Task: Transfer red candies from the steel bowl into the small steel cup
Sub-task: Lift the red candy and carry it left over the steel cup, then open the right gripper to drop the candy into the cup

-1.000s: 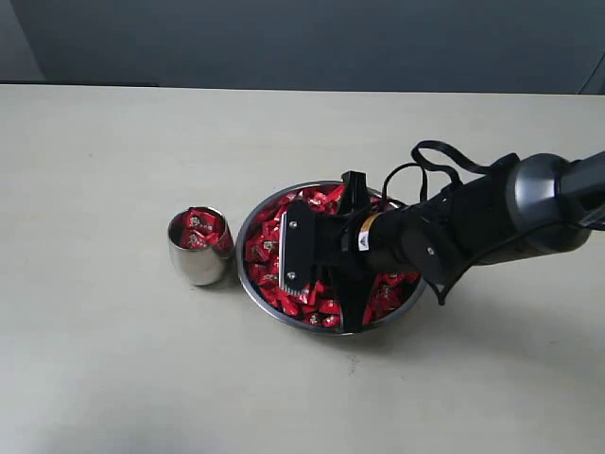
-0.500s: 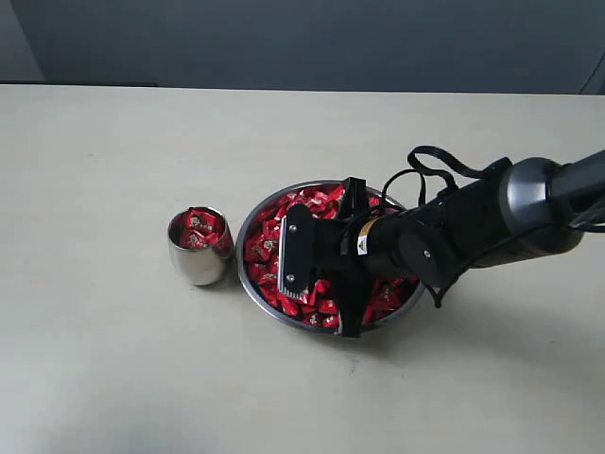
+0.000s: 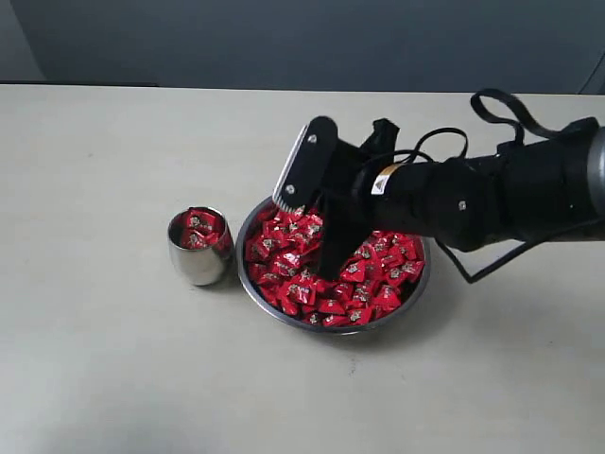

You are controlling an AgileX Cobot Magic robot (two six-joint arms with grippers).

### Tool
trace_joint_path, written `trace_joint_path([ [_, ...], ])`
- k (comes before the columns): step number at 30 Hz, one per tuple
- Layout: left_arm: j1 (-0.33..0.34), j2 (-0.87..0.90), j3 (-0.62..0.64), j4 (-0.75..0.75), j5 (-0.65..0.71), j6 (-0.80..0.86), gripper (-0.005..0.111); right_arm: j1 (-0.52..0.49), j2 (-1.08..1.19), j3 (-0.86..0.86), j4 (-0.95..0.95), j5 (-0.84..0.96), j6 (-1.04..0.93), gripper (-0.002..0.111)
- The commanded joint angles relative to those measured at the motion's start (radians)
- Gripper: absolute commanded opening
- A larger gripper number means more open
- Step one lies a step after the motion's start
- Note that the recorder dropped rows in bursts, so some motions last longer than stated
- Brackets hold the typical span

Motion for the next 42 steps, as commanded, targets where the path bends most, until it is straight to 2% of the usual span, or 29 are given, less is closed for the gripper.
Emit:
trace_joint_path([
  [1,0.001,-0.004,0.004,-0.003,-0.002,-0.002,0.000,-0.002,-0.031,-0.029,0.226,-0.033,0.000,-0.001],
  [9,0.001,-0.004,0.004,-0.003,-0.002,-0.002,0.000,-0.004,-0.002,-0.239,0.442,0.220,0.002,-0.001],
  [14,0.001,-0.004,0.004,-0.003,-0.002,-0.002,0.000,-0.004,0.061,-0.409,0.478,0.466,0.013,-0.001],
  [19,0.001,-0.004,0.004,-0.003,-0.002,-0.002,0.000,-0.004,0.223,-0.595,0.441,0.725,0.103,-0.001],
  [27,0.001,-0.004,0.004,-0.003,-0.002,-0.002,0.000,-0.002,0.316,-0.622,0.426,0.764,0.103,-0.001],
  [34,0.001,-0.004,0.004,-0.003,-0.002,-0.002,0.000,-0.002,0.324,-0.622,0.516,0.757,0.015,-0.001],
  [42,0.001,-0.004,0.004,-0.003,-0.002,-0.002,0.000,-0.002,0.356,-0.622,0.530,0.738,0.006,-0.001],
])
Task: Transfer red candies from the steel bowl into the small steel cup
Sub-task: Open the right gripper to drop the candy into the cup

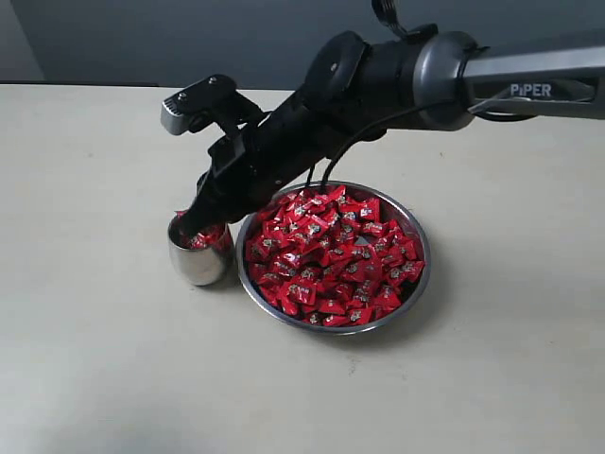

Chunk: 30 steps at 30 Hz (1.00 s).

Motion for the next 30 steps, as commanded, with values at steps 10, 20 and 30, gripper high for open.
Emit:
trace_joint_path([
  [10,0.001,-0.004,0.004,-0.003,-0.002,-0.002,0.000,-0.002,0.051,-0.007,0.027,-0.033,-0.037,-0.001],
  [20,0.001,-0.004,0.004,-0.003,-0.002,-0.002,0.000,-0.002,0.051,-0.007,0.031,-0.029,-0.069,-0.001],
  [30,0.001,-0.004,0.004,-0.003,-0.002,-0.002,0.000,-0.002,0.049,-0.015,0.051,-0.046,-0.078,0.027],
])
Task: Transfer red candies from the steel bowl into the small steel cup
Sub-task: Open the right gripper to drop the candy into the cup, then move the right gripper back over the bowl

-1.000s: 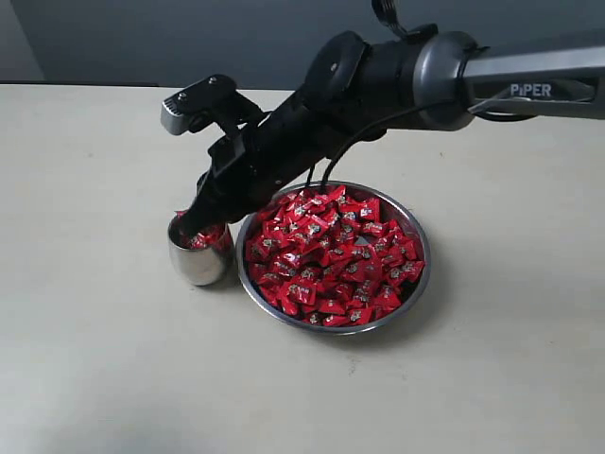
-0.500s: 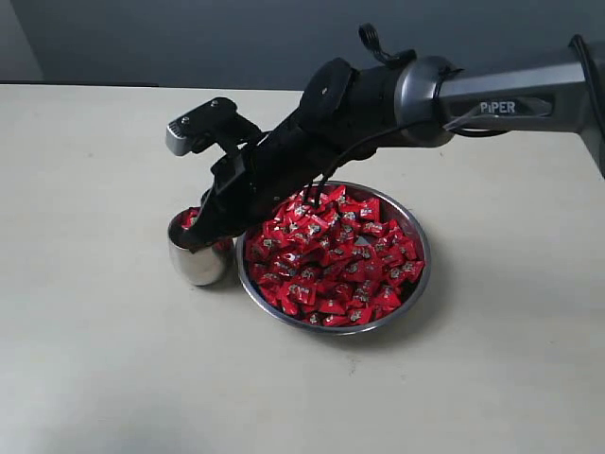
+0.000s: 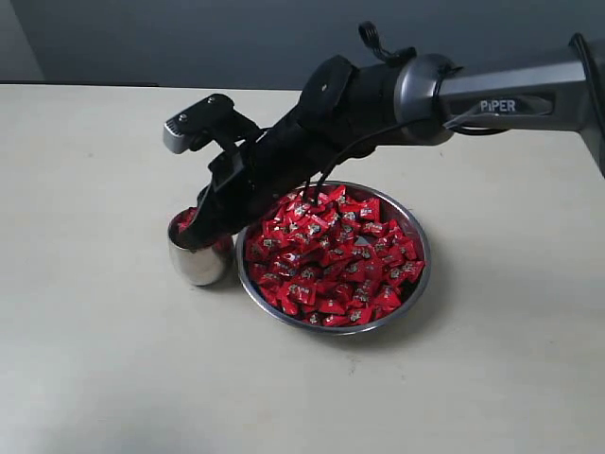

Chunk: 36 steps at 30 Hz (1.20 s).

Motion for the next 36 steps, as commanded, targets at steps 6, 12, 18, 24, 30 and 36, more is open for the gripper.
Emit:
trace_joint_path([
  [6,0.001,-0.004,0.004,-0.003,-0.002,-0.002,0.000,-0.002,-0.007,-0.007,0.012,-0.015,-0.011,0.038],
  [12,0.001,-0.004,0.004,-0.003,-0.002,-0.002,0.000,-0.002,-0.024,-0.007,0.008,-0.020,-0.011,0.037],
  [18,0.001,-0.004,0.004,-0.003,-0.002,-0.002,0.000,-0.004,-0.102,-0.007,0.000,-0.022,-0.009,0.037],
  [24,0.001,-0.004,0.004,-0.003,-0.002,-0.002,0.000,-0.004,-0.160,-0.005,-0.101,-0.012,0.111,0.002],
  [30,0.001,-0.004,0.004,-0.003,-0.002,-0.002,0.000,-0.006,-0.205,0.046,-0.241,-0.019,0.246,-0.001],
  [36,0.001,-0.004,0.004,-0.003,-0.002,-0.002,0.000,-0.089,-0.310,0.207,-0.228,-0.077,0.249,-0.001],
])
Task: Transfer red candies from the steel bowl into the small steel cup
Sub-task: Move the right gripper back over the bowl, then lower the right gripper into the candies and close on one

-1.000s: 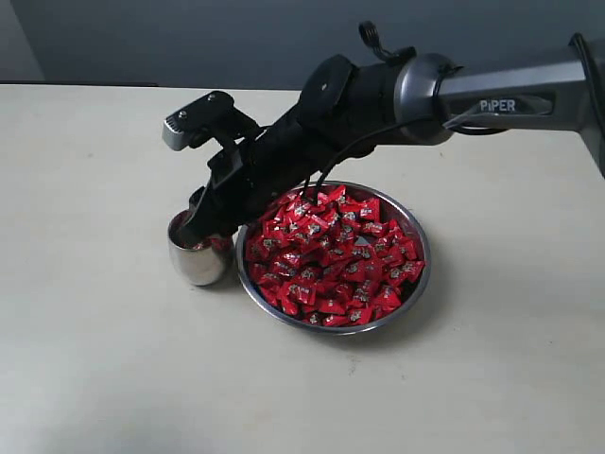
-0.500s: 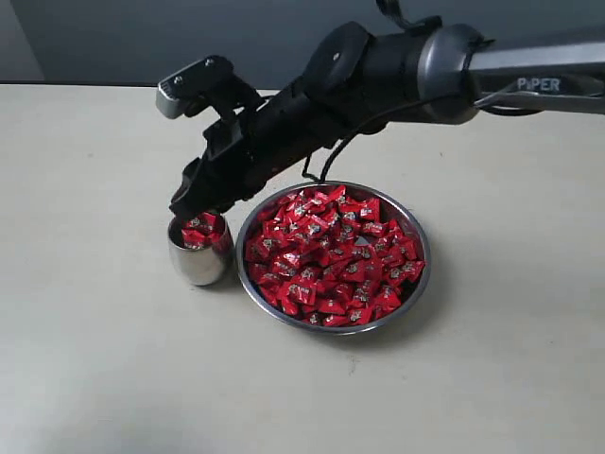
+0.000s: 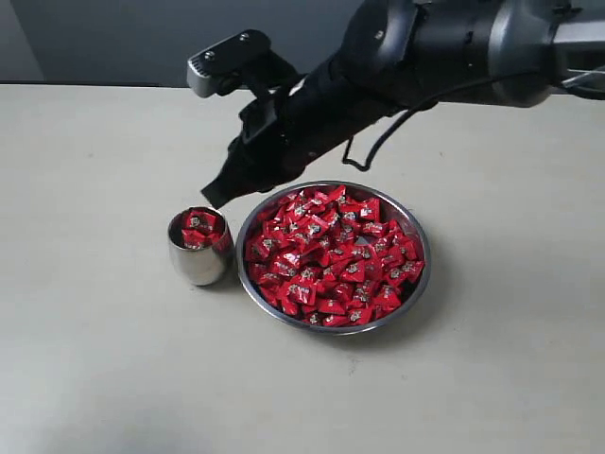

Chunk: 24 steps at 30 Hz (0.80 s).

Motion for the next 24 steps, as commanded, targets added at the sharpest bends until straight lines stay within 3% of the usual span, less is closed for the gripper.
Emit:
trace_joint_path([
  [1,0.001,-0.004,0.004,-0.003,-0.002,-0.002,0.000,-0.073,-0.096,0.125,-0.011,-0.038,0.004,-0.001],
  [11,0.001,-0.004,0.004,-0.003,-0.002,-0.002,0.000,-0.251,-0.280,0.437,-0.025,-0.149,-0.042,-0.001],
  [24,0.001,-0.004,0.004,-0.003,-0.002,-0.002,0.000,-0.288,-0.157,0.486,-0.020,-0.202,-0.053,-0.001],
])
